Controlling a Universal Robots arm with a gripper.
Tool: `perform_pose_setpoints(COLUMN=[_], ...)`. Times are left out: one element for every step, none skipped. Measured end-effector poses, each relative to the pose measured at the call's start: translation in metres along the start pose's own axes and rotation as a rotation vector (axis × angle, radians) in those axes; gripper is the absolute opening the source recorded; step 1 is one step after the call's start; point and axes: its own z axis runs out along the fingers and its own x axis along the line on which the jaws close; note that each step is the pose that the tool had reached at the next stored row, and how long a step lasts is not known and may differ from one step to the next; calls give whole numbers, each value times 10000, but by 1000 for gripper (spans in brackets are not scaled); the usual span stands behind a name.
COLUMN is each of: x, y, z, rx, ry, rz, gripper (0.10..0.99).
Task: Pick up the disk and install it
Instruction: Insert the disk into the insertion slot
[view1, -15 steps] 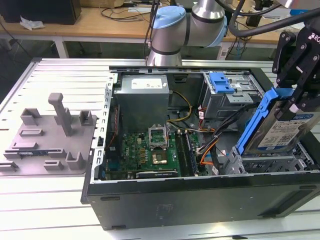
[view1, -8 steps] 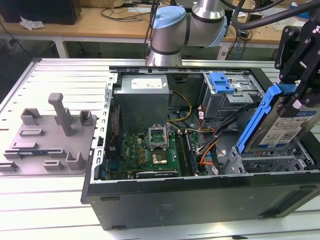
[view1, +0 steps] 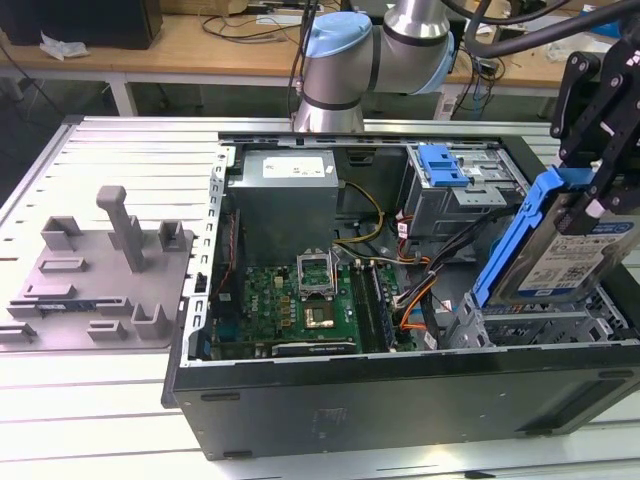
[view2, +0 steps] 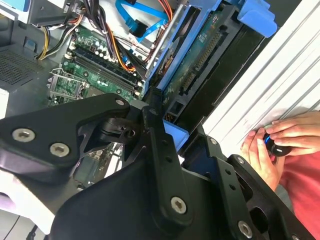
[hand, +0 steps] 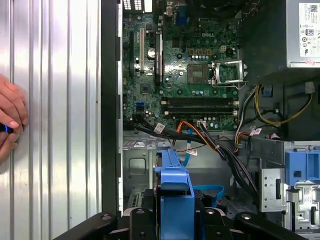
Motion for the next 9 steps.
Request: perform_pose_setpoints(x=[2,2,3,6,8,8,8,8,8], y=[-8,-13,-16,-18,-19,-19,-19,-19,-19], z=[1,3,4,7,10,14,16,17,18], rx=[-4,-6,-9,-13,-19,-25,-28,-31,-36], ry=[-1,-2,-2,-1,7,11,14,19,25], rz=[13,19,26,42,57,64,69,74,81], gripper=[369,369,369,369,369,369,369,369,369])
